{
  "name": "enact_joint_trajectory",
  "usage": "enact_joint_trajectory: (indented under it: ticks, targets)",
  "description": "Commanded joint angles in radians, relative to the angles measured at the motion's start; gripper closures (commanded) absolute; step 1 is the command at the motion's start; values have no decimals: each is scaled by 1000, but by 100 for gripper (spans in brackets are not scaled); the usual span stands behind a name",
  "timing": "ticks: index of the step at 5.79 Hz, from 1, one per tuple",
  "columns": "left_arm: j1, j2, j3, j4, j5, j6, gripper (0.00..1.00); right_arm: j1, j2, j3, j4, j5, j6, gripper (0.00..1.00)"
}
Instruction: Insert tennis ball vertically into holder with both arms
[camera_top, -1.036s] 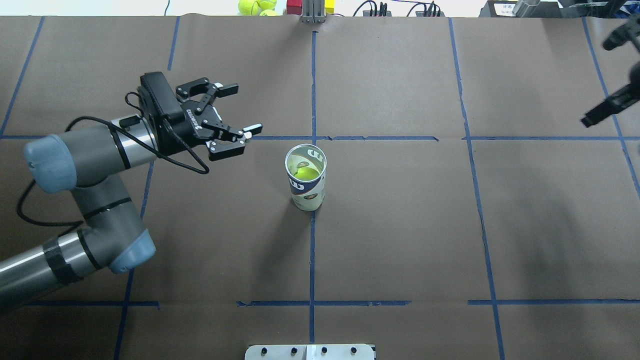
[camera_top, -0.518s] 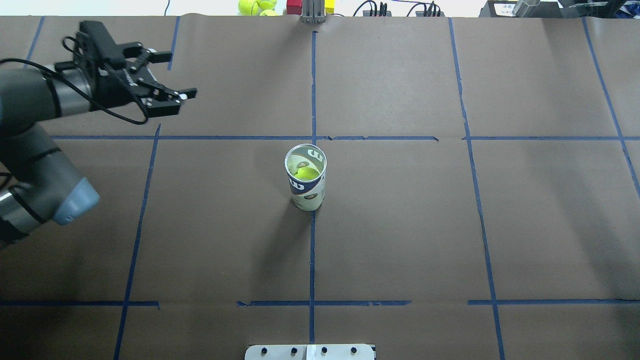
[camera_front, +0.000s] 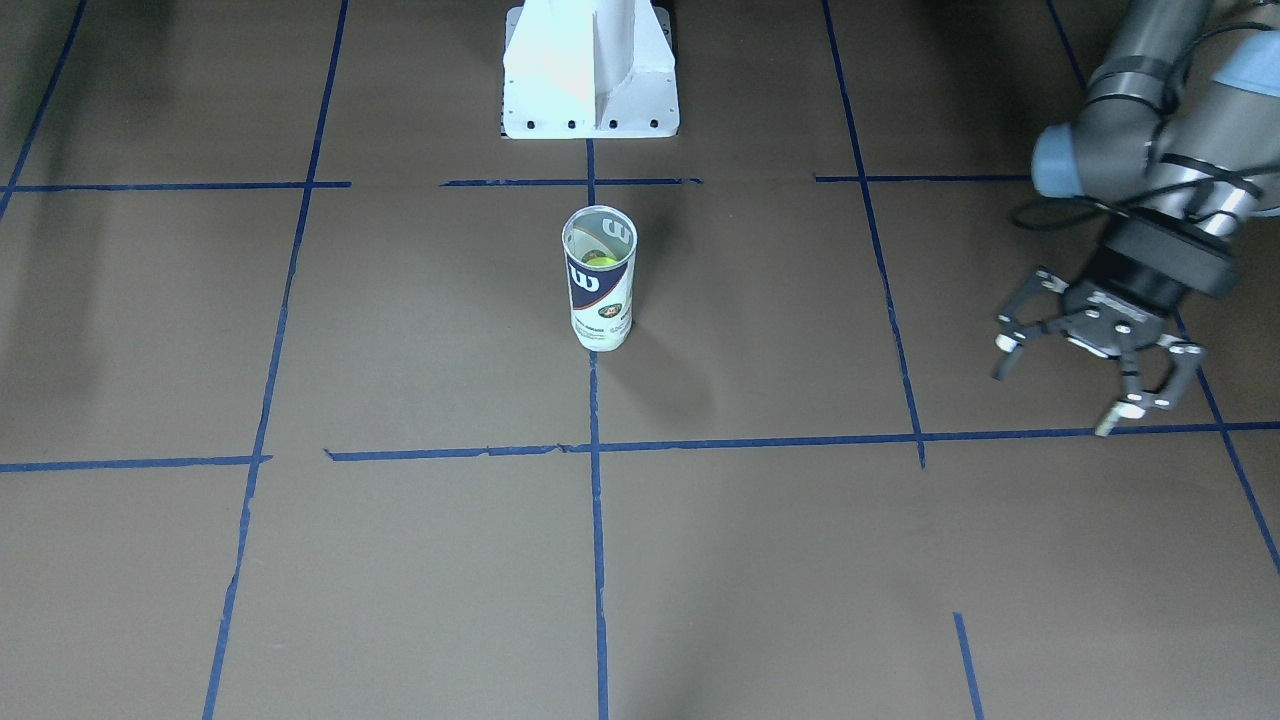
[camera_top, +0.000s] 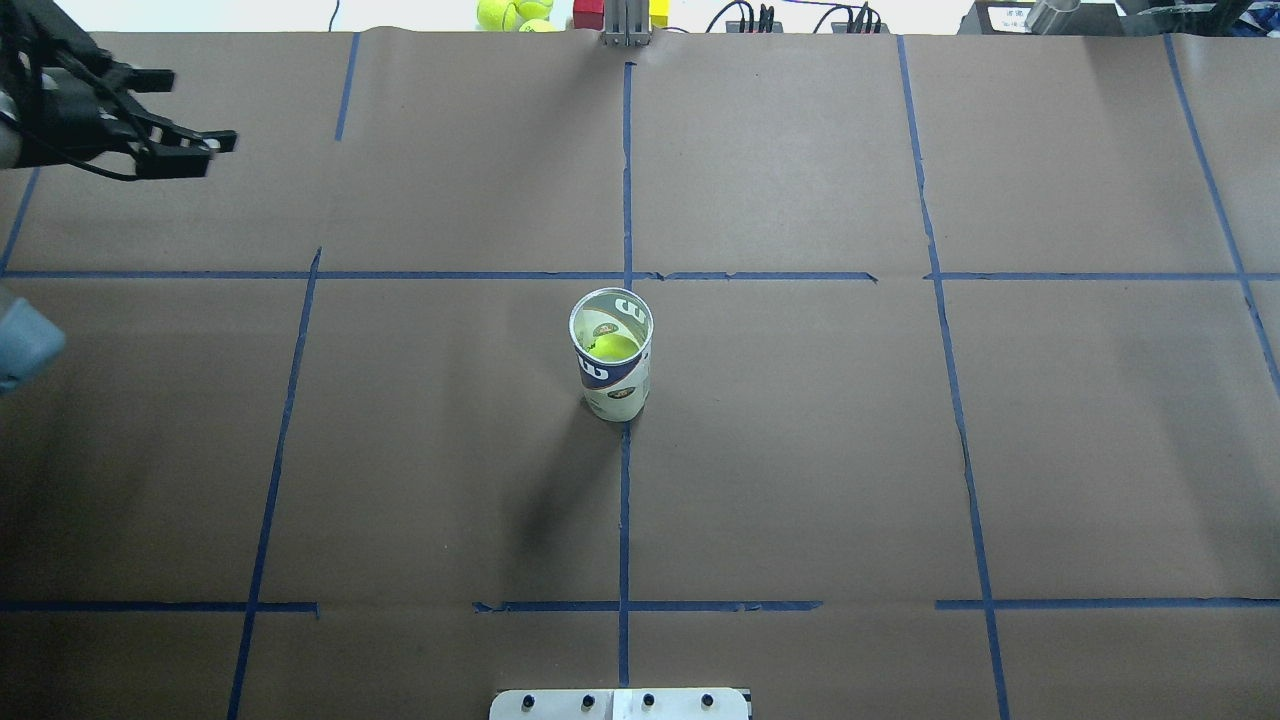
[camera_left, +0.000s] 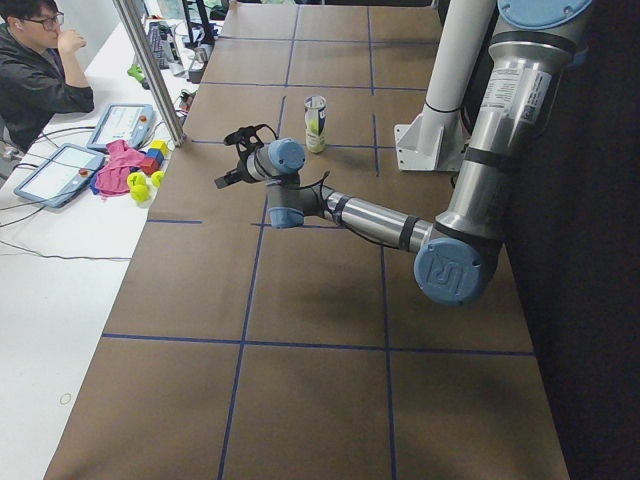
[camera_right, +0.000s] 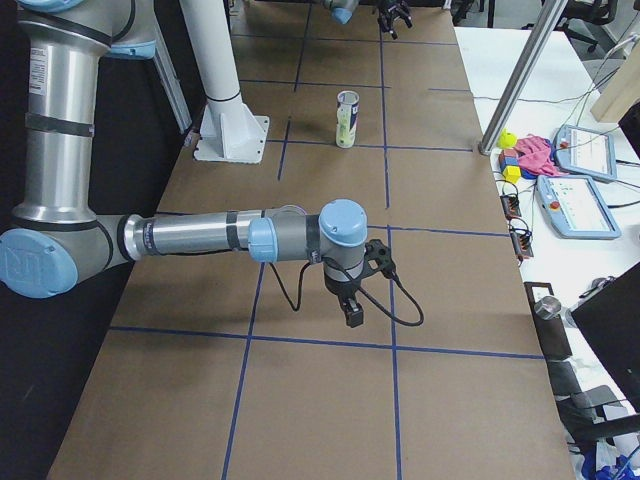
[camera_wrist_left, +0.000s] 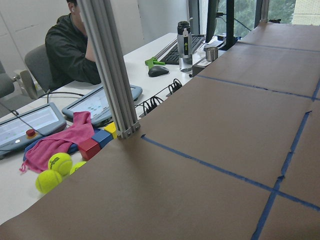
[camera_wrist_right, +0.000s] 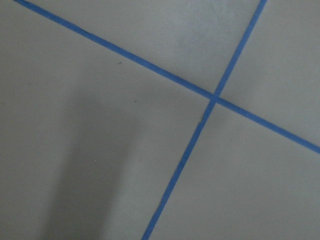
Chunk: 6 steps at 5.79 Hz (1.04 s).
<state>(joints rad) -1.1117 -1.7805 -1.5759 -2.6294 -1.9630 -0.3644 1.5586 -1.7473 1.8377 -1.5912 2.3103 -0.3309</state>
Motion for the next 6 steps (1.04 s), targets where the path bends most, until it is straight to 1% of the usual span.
enact_joint_trajectory:
  ticks: [1,2,3,4,5,6]
  targets:
    - [-151,23,2,313,-203,10,0,26,-41,2,-9,4,141,0]
    - [-207,64,1,459,-294,34,0,26,-40,3,-4,3,227,0]
    - [-244,126,11,559,-333,205,0,26,-40,3,2,3,237,0]
    - [-304,127,-1,798,-335,337,0,26,-38,2,2,3,236,0]
    - [-333,121,1,977,-329,350,0,26,-40,3,2,3,237,0]
    - [-350,124,-1,1026,-329,401,0,26,-38,3,2,4,237,0]
